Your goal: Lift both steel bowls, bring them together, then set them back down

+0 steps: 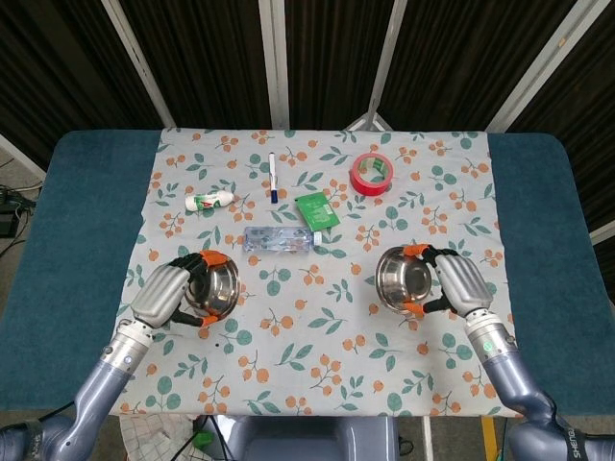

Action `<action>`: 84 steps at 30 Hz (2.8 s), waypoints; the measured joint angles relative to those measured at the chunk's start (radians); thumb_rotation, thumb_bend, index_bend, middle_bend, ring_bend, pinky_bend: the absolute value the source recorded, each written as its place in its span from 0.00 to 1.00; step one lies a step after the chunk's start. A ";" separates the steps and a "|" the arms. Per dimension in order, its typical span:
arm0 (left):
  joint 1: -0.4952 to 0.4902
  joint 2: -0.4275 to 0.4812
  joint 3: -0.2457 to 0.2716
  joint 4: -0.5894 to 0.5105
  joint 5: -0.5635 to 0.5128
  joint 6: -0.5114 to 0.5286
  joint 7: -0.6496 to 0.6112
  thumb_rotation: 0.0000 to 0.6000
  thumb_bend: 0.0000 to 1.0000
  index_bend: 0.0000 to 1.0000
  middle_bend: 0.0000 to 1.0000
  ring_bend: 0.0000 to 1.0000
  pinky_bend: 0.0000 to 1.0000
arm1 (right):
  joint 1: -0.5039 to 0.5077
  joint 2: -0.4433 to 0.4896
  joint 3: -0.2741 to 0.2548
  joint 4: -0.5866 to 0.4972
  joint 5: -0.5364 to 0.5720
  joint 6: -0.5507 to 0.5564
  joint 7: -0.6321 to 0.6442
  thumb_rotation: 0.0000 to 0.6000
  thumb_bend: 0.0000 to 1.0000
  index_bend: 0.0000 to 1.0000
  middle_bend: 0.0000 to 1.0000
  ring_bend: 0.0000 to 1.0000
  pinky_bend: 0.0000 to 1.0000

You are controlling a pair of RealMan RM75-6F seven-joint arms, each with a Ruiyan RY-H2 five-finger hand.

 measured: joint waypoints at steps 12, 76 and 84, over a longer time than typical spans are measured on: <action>0.012 -0.020 -0.035 0.179 0.163 0.069 -0.353 1.00 0.11 0.33 0.29 0.31 0.44 | -0.043 0.014 0.055 0.160 -0.316 -0.039 0.886 1.00 0.24 0.59 0.38 0.53 0.23; -0.115 -0.364 -0.067 0.490 0.408 0.335 -0.713 1.00 0.11 0.33 0.29 0.31 0.42 | 0.066 -0.147 0.102 0.107 -0.389 0.027 0.819 1.00 0.27 0.61 0.38 0.53 0.23; -0.116 -0.374 -0.066 0.476 0.420 0.366 -0.697 1.00 0.11 0.33 0.29 0.31 0.41 | 0.068 -0.172 0.096 0.082 -0.373 0.031 0.773 1.00 0.27 0.61 0.38 0.53 0.23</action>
